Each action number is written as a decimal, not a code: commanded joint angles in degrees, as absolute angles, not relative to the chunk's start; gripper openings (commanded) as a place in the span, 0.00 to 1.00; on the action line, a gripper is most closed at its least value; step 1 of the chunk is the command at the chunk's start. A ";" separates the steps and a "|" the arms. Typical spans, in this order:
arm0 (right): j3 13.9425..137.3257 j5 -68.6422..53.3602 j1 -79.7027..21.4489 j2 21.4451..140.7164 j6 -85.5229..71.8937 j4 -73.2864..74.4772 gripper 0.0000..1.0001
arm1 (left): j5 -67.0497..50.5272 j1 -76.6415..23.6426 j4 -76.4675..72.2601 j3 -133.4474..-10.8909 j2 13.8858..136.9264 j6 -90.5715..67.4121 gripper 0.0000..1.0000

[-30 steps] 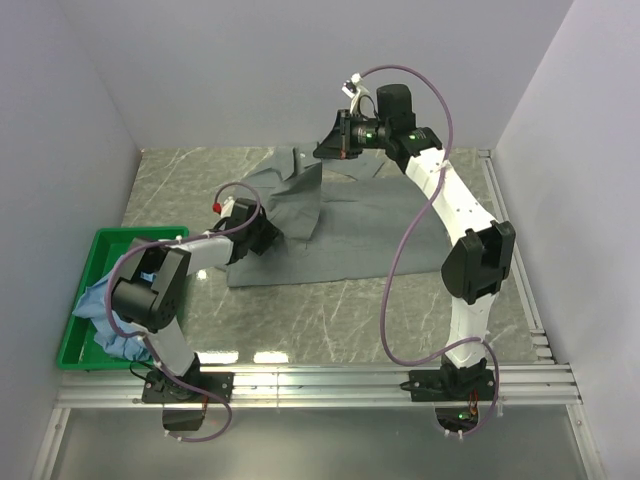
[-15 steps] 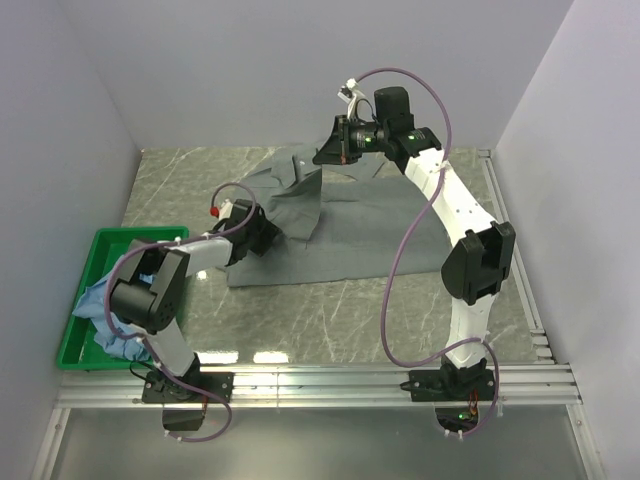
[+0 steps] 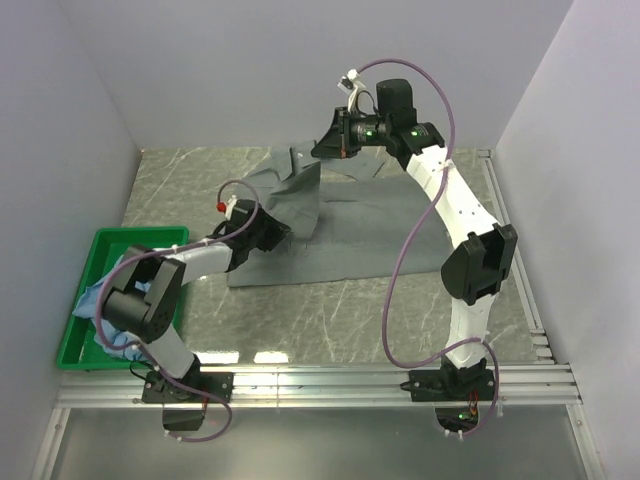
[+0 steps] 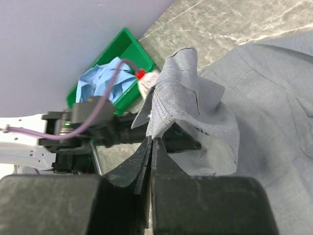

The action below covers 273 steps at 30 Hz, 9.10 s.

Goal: Fold and stack the long sleeve shirts
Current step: Fold the shirt

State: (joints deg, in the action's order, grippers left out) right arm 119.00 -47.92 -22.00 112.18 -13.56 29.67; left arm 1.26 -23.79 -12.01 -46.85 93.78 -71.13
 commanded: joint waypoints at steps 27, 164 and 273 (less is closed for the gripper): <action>113.74 -40.35 -23.64 104.68 3.86 48.15 0.00 | 5.45 -24.08 -17.24 -40.09 87.03 -75.50 0.56; 56.25 -12.14 -0.18 82.71 -21.62 29.54 0.44 | 35.16 -24.34 7.03 -32.61 43.68 -38.59 0.77; 43.24 -14.07 2.55 90.18 -39.99 5.62 0.51 | 12.83 -18.19 8.43 -43.94 89.04 -56.26 0.62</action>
